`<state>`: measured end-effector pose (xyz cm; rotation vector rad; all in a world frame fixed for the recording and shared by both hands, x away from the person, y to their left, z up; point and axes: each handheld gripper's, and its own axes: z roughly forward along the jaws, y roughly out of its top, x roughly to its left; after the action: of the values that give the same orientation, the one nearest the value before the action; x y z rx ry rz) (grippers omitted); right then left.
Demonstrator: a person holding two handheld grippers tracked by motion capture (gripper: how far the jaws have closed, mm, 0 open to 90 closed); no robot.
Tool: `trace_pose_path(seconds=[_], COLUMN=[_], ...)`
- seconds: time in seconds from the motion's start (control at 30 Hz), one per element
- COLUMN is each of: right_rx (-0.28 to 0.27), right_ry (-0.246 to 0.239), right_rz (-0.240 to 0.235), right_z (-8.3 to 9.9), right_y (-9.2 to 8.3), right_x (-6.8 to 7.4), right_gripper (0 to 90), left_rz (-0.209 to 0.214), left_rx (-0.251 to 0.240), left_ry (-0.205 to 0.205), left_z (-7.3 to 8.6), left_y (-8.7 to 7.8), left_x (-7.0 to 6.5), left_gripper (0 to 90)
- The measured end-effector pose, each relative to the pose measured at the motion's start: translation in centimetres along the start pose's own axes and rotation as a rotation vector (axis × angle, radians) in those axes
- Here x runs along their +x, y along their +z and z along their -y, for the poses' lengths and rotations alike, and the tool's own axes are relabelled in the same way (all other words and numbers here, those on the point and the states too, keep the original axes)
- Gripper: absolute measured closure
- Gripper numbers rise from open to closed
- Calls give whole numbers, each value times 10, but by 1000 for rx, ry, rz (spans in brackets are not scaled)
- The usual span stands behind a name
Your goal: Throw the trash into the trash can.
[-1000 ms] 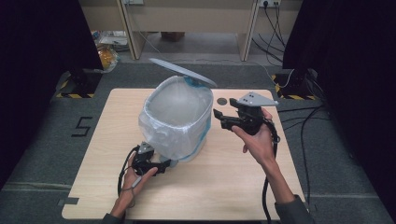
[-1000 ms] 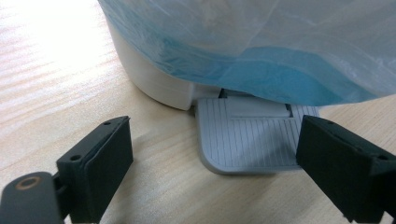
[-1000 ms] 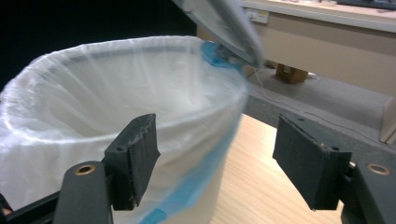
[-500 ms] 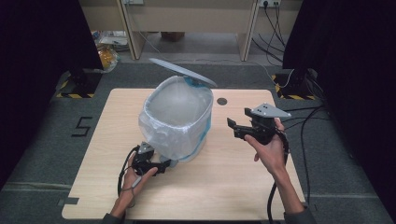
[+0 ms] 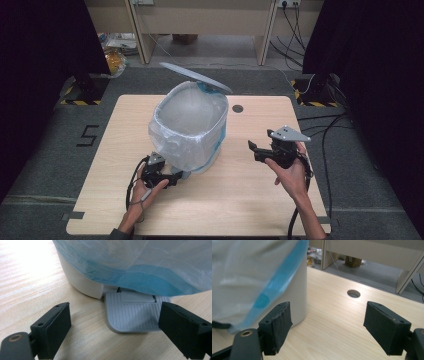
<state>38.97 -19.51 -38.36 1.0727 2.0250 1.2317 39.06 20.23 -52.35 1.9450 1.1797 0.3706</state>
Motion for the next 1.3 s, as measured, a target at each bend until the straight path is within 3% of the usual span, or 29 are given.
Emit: trace_pose_path(seconds=[0.4, 0.77, 1.3], right_rx=[23, 27, 127], right_ry=[26, 41, 76], right_rz=[25, 33, 19], right_z=[39, 68, 104], right_y=[3, 4, 14], right_x=[-2, 5, 3], right_gripper=[217, 214, 207], left_rz=[1, 1, 3], left_rx=[0, 3, 0], left_ry=[1, 4, 3], left_z=[0, 0, 0], left_y=[0, 0, 0], left_x=[0, 0, 0], left_gripper=[102, 102, 103])
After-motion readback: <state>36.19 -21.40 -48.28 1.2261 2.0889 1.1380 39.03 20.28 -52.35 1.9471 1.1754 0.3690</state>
